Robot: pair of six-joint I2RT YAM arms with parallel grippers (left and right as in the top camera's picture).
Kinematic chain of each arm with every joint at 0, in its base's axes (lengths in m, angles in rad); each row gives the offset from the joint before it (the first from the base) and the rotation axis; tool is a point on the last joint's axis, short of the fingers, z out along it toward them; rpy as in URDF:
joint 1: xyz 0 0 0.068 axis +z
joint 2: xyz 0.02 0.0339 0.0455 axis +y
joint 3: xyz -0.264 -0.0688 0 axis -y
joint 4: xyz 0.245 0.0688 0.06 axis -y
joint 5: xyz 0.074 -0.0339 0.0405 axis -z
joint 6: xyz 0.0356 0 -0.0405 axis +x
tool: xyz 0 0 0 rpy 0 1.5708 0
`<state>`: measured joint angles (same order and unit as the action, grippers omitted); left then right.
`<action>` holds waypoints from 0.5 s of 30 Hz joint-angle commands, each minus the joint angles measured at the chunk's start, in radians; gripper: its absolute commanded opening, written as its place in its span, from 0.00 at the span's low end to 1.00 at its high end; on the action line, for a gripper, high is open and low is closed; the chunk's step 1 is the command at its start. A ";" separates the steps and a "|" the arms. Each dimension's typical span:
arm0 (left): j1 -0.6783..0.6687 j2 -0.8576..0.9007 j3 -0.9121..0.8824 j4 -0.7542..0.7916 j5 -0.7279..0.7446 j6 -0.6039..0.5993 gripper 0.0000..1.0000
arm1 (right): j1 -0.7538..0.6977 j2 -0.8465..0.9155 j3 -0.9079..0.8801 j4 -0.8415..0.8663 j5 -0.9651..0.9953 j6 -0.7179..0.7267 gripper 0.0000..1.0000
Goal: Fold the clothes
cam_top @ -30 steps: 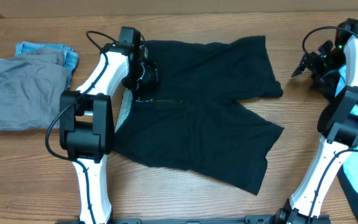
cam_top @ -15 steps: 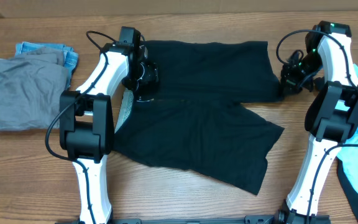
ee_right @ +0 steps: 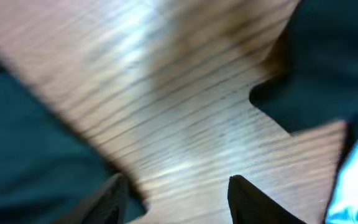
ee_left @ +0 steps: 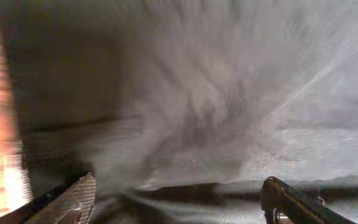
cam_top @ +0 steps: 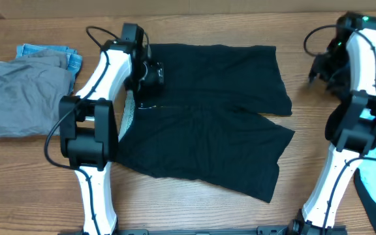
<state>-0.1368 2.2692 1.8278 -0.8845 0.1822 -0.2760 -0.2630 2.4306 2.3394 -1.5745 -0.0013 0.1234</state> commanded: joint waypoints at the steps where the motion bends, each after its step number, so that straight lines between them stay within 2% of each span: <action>1: 0.013 -0.213 0.067 -0.056 -0.156 0.033 1.00 | -0.024 -0.209 0.049 0.004 -0.076 0.000 0.59; 3: 0.013 -0.295 0.067 -0.157 -0.167 0.033 1.00 | -0.026 -0.267 0.049 -0.035 -0.080 0.000 0.61; 5: 0.013 -0.349 0.067 -0.332 -0.215 0.001 1.00 | -0.026 -0.310 0.049 -0.105 -0.087 0.000 0.62; 8: 0.012 -0.385 0.066 -0.528 -0.241 -0.021 1.00 | -0.026 -0.385 0.021 -0.120 -0.184 -0.026 0.64; 11: 0.011 -0.435 0.050 -0.637 -0.240 -0.067 1.00 | -0.025 -0.543 -0.158 -0.119 -0.183 -0.018 0.64; 13: 0.001 -0.484 0.011 -0.653 -0.235 -0.077 1.00 | -0.025 -0.644 -0.308 -0.117 -0.181 -0.018 0.70; 15: -0.030 -0.580 -0.116 -0.618 -0.235 -0.112 1.00 | -0.025 -0.767 -0.524 -0.064 -0.217 -0.006 0.89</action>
<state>-0.1276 1.8244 1.8366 -1.5337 -0.0429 -0.3309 -0.2874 1.7882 2.0060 -1.6821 -0.1768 0.1093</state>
